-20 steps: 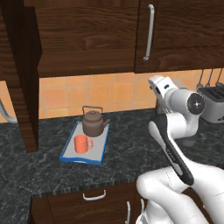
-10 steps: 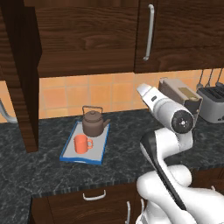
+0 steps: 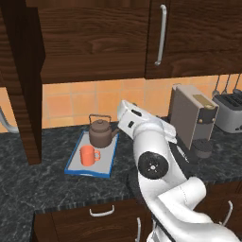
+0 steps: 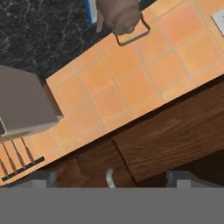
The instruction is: Pick the kettle from the counter and place it on the tray. Then pick the mug from the cabinet and place it on the tray. Then close the cabinet doors.
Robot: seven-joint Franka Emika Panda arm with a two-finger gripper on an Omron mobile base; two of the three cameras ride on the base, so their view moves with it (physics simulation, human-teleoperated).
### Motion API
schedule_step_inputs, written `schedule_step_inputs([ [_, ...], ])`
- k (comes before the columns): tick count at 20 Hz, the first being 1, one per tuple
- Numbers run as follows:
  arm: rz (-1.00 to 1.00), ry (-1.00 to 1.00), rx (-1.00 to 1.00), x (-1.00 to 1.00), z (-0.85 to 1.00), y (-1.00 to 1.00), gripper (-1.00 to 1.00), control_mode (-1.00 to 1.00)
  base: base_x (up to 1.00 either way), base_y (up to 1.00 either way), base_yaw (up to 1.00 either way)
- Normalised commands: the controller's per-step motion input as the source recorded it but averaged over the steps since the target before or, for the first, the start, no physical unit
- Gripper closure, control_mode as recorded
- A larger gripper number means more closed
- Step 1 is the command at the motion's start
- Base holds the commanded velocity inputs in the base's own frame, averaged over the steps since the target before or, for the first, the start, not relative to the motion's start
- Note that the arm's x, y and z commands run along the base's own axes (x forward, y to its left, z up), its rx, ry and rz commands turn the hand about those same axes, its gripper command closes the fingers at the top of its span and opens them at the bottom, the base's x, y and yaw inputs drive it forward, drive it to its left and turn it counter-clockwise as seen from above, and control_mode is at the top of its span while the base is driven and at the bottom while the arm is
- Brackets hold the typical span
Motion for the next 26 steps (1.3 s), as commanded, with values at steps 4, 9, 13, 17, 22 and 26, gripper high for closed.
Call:
schedule_step_inputs([
  [4, -0.10, -0.74, -0.32, 0.05, -0.33, 0.03, -1.00, -1.00, 0.00, 0.00, 0.00],
  [9, -0.30, -0.45, -0.30, -0.14, -0.02, 0.11, -1.00, -1.00, 0.00, 0.00, 0.00],
  [13, -0.13, -0.14, -0.12, -0.35, -0.12, 0.15, -1.00, -1.00, 0.00, 0.00, 0.00],
  [17, 0.00, -0.15, -0.21, -0.58, -0.01, 0.51, -1.00, -1.00, 0.00, 0.00, 0.00],
  [22, -0.08, 0.00, -0.12, -0.07, 0.00, 0.58, -1.00, -1.00, 0.00, 0.00, 0.00],
  [26, -0.18, 0.02, -0.04, -0.17, 0.08, 0.65, -1.00, -1.00, 0.00, 0.00, 0.00],
])
